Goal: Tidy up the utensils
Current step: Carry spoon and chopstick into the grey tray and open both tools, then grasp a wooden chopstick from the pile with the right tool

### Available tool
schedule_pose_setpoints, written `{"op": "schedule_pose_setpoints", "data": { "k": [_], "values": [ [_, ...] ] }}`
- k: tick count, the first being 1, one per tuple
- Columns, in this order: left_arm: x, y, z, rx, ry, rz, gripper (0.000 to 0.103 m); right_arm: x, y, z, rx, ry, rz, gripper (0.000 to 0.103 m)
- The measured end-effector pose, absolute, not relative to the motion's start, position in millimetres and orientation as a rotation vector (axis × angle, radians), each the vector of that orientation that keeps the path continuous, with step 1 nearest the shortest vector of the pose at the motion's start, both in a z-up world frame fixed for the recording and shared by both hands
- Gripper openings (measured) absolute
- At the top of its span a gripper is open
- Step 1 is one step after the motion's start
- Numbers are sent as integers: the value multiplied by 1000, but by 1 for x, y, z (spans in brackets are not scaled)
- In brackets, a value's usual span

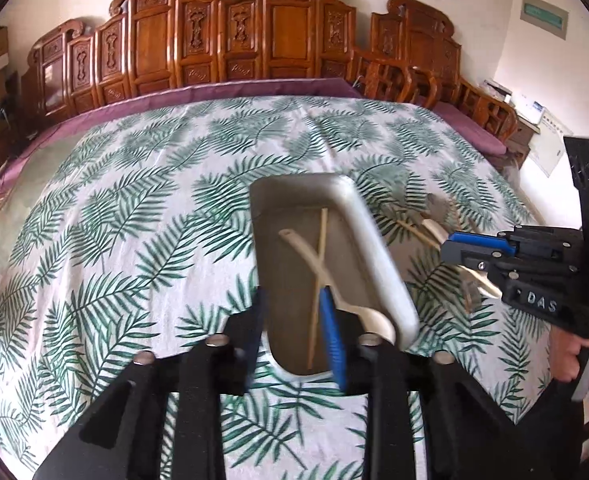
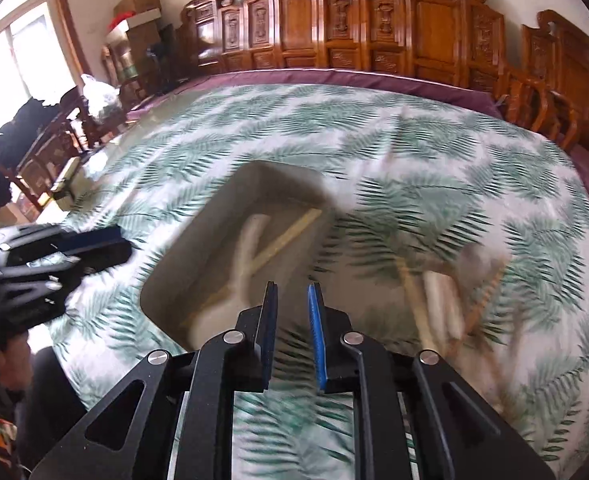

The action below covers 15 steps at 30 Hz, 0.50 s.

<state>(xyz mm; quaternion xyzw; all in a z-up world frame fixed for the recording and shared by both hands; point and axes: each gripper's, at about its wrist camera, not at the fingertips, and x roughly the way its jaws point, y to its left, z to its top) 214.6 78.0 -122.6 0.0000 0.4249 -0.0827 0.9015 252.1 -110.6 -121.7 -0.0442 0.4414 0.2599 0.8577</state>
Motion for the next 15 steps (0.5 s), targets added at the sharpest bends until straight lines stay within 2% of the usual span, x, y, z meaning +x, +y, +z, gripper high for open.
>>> {"op": "schedule_pose_setpoints", "data": {
  "k": [2, 4, 6, 8, 12, 15],
  "values": [
    [213, 71, -120, 4, 875, -182, 30, 254, -131, -125, -102, 929, 514, 18],
    [211, 62, -117, 3, 861, -194, 46, 259, -155, -129, -105, 937, 471, 18],
    [210, 55, -113, 3, 846, -201, 67, 263, -175, -134, -107, 947, 434, 18],
    [209, 46, -111, 6, 836, -192, 76, 267, -188, -138, -105, 955, 415, 18],
    [205, 32, -106, 26, 810, -194, 88, 271, -201, -148, -107, 971, 397, 17],
    [200, 20, -103, 51, 799, -210, 89, 274, -203, -161, -107, 998, 400, 17]
  ]
}}
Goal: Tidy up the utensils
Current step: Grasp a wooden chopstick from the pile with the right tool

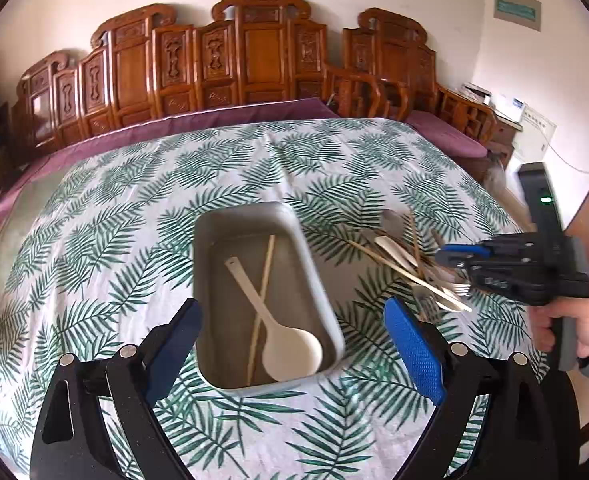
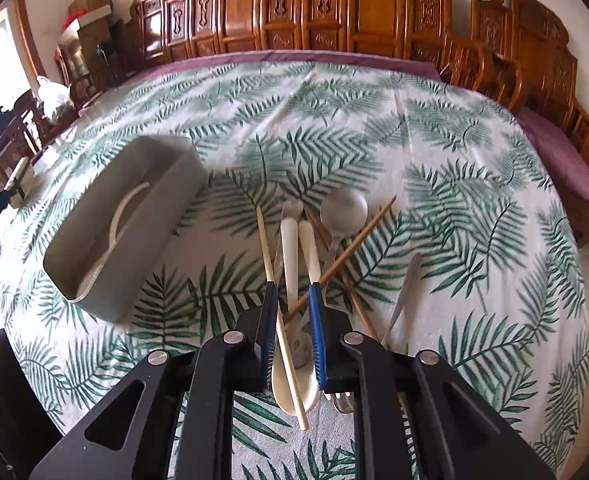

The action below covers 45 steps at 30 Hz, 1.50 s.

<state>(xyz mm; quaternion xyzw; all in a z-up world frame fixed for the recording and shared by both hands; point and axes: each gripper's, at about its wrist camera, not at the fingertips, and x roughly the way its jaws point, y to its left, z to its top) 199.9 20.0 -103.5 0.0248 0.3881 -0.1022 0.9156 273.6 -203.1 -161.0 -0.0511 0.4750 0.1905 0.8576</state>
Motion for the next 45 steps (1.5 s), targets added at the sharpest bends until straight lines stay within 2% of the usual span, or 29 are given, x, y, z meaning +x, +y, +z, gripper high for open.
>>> {"op": "schedule_pose_setpoints", "data": {
  "k": [8, 19, 22, 24, 27, 45],
  "values": [
    [189, 0, -107, 86, 810, -249, 89, 286, -193, -189, -115, 1066, 407, 17],
    [186, -10, -117, 90, 837, -269, 89, 291, -187, -197, -121, 1114, 398, 19],
    [186, -10, -119, 88, 844, -267, 89, 293, -188, -197, -101, 1128, 399, 16],
    [186, -10, -119, 87, 847, -265, 89, 293, -188, -197, -88, 1135, 417, 8],
    [186, -11, -122, 84, 854, -263, 89, 291, -189, -196, -79, 1144, 416, 6],
    [197, -52, -135, 76, 886, -288, 89, 233, -248, -137, -6, 1001, 404, 6]
  ]
}}
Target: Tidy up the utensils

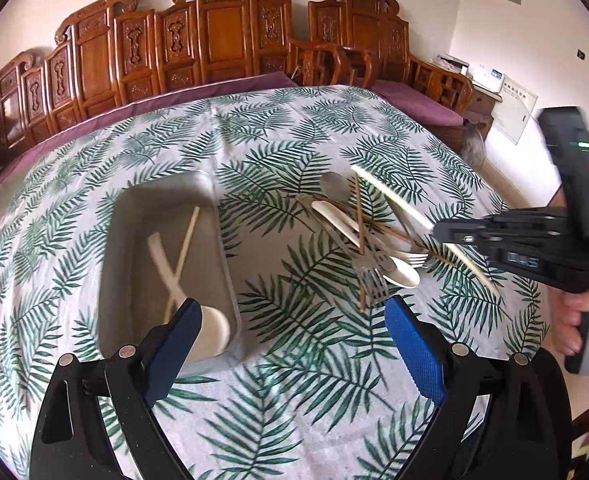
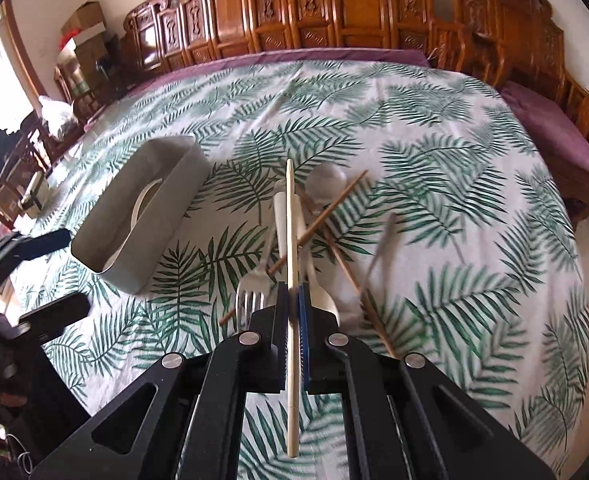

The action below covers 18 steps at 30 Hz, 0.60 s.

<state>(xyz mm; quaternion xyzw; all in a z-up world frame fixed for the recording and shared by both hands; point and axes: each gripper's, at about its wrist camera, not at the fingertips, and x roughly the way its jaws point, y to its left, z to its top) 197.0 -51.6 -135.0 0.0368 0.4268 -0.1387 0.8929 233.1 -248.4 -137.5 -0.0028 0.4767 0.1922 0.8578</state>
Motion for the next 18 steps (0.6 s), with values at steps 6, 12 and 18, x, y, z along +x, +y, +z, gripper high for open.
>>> {"op": "schedule_pose_setpoints", "data": {
  "k": [6, 12, 18],
  "values": [
    [208, -70, -148, 66, 922, -293, 89, 217, -274, -136, 10, 984, 380, 6],
    [225, -86, -164, 54, 966, -287, 89, 214, -291, -140, 31, 979, 364, 6],
    [247, -97, -178, 13, 1005, -289, 89, 218, -299, -141, 53, 981, 353, 6]
  ]
}}
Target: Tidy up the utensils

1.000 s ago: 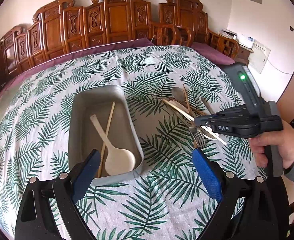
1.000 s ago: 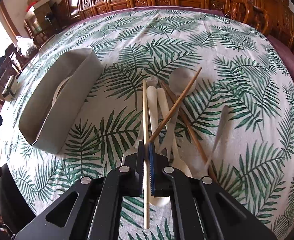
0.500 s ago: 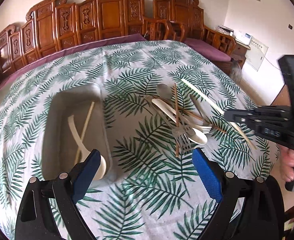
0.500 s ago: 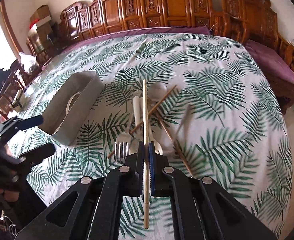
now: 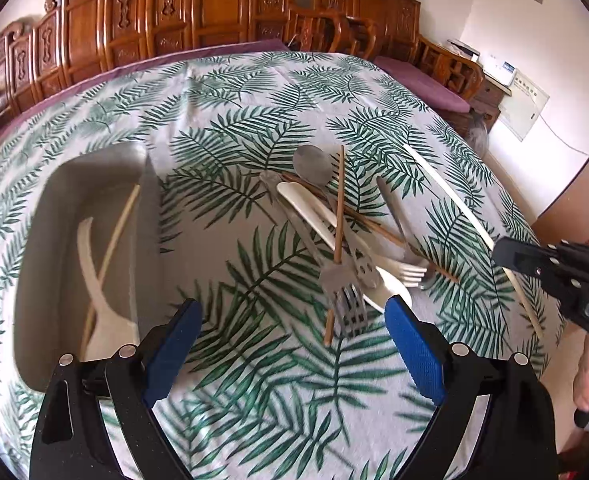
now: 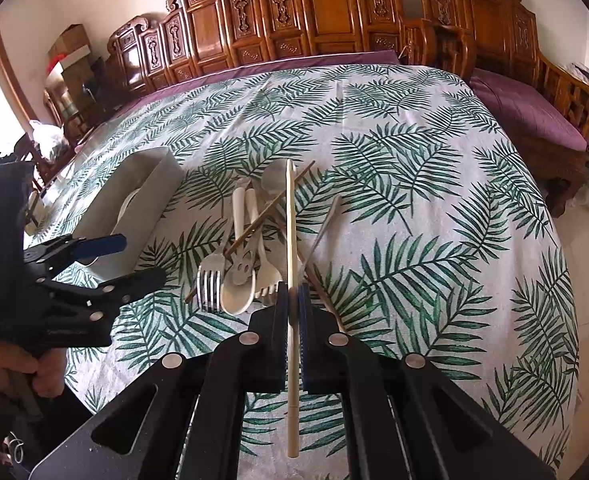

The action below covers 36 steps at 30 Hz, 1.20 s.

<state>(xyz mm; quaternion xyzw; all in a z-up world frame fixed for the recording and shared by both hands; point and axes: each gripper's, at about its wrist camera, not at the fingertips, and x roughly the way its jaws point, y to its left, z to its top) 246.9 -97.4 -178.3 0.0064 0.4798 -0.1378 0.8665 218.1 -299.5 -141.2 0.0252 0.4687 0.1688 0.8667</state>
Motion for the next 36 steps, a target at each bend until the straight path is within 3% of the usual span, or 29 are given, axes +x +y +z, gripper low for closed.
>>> {"op": "schedule_pose_setpoints", "data": {
  "k": [2, 5, 14, 19, 20, 28, 30, 32, 36],
  "values": [
    [256, -102, -185, 3, 1022, -285, 88, 220, -304, -142, 65, 985, 348, 6],
    [269, -110, -195, -11, 1061, -289, 73, 222, -310, -145, 81, 993, 339, 6],
    [284, -123, -211, -36, 1118, -296, 57, 224, -315, -149, 98, 1006, 338, 6],
    [282, -130, -216, -37, 1123, -330, 37, 224, -311, -149, 94, 1008, 345, 6],
    [281, -131, -215, -47, 1124, -343, 28, 224, -311, -148, 95, 1007, 346, 6],
    [272, -134, -211, -4, 1098, -306, 24, 224, -311, -148, 94, 1009, 345, 6],
    [270, -134, -209, -1, 1089, -299, 21, 224, -311, -148, 90, 1010, 345, 6],
    [267, -133, -204, -3, 1066, -302, 9, 224, -310, -148, 86, 1011, 346, 6],
    [267, -136, -201, 20, 1074, -304, 7, 223, -309, -149, 82, 1011, 345, 6]
  ]
}}
